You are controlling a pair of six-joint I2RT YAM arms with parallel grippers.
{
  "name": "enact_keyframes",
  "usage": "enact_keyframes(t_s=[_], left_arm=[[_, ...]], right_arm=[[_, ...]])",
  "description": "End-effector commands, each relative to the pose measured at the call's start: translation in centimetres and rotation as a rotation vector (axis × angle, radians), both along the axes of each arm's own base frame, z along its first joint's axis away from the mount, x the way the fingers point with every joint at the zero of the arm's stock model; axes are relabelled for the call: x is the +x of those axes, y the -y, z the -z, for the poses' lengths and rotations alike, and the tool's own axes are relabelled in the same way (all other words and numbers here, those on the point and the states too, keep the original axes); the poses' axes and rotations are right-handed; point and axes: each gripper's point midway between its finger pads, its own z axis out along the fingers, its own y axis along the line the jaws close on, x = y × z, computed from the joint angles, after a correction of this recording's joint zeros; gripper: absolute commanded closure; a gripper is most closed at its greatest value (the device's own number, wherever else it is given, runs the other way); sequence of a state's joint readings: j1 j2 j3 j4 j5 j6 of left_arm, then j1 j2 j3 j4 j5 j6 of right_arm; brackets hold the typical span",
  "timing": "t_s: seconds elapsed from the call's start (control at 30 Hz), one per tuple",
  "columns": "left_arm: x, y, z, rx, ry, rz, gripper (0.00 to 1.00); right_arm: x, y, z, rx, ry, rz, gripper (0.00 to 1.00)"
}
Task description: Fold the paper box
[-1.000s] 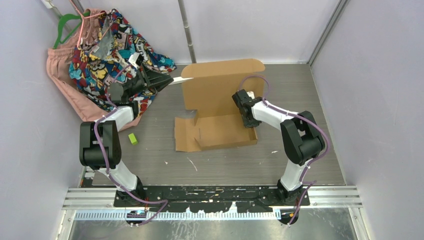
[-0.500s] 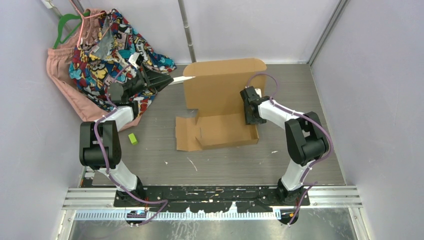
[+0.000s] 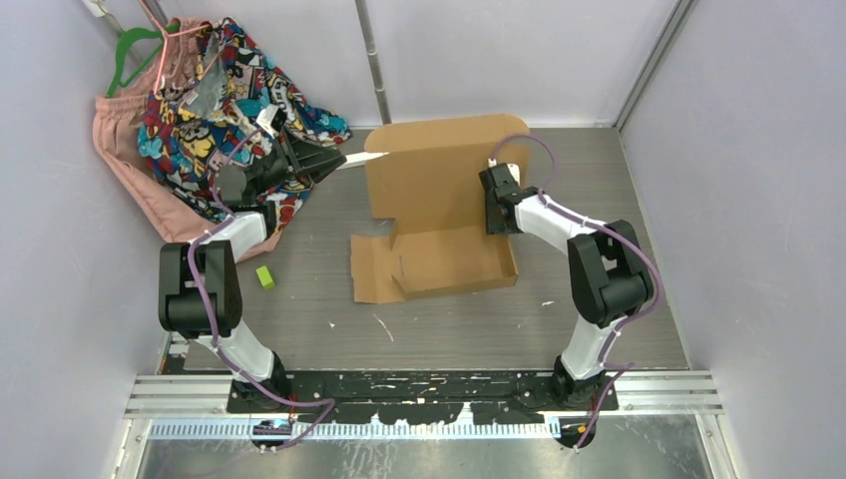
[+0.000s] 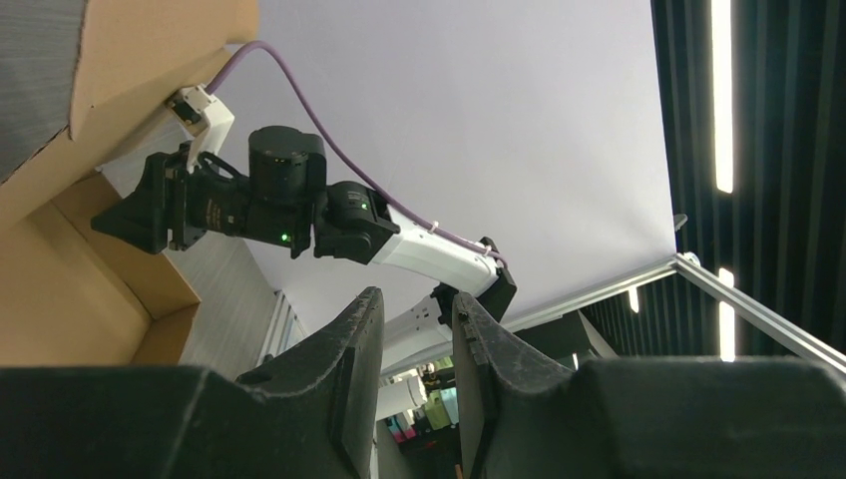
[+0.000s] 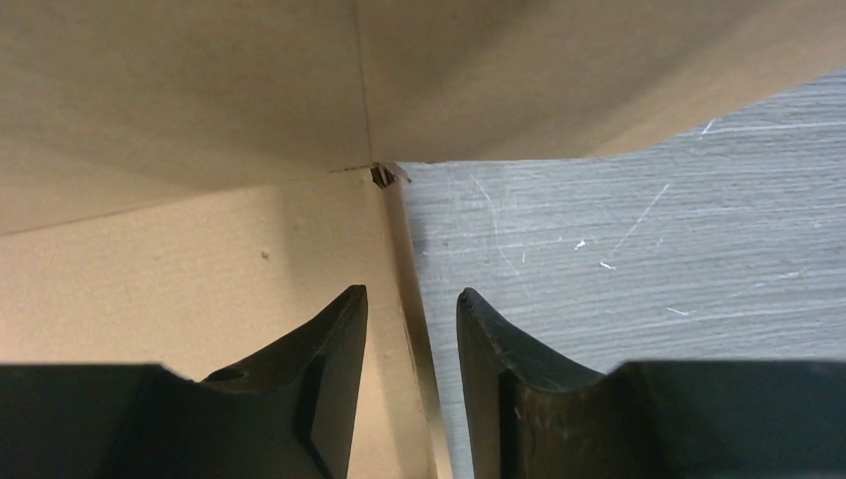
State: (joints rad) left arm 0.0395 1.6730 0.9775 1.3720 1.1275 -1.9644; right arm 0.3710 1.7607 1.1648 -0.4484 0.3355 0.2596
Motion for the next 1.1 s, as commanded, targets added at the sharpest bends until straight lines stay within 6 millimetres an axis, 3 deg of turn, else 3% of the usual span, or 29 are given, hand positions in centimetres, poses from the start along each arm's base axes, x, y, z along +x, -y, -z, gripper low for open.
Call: enact_keyframes(t_s=[0.0,0.23,0.47,0.7,0.83,0.93,1.07], left_arm=[[-1.5,-0.1,-1.9,0.007,0.101,0.001,0.68],[-1.5,-0.1,-1.8,0.006,0.096,0.002,0.68],[-1.5,-0.1,-1.9,0.006,0.099,0.002,0.68],[-1.6,-0.1,-2.2,0.005,0.105,0.003,0.68],[-1.6,-0.1,-2.3,0.004,0.107,0.002,0.68],[-1.7,-0.1,-2.3,0.005,0.107,0.003,0.68],[-1.8,-0.1,-2.5,0.005,0.111,0.003,0.68]], right_arm=[[2.4,-0.3,-1.0,0.002,0.078,0.008,0.57],[3.1,-0.2,0.2,-0.018,0.075,0.019,0.63],[3.2,0.4,0.4,-0.045,0.092,0.042,0.76],[3.2,0.7,0.1,-0.054,0.097,0.050,0.80],[2.7,0.7,-0.5,-0.046,0.078,0.046,0.52],[1.7,0.7,-1.3,-0.038,0.051,0.036,0.43],[-0.1,0.5,-2.5,0.002,0.018,0.030,0.42]])
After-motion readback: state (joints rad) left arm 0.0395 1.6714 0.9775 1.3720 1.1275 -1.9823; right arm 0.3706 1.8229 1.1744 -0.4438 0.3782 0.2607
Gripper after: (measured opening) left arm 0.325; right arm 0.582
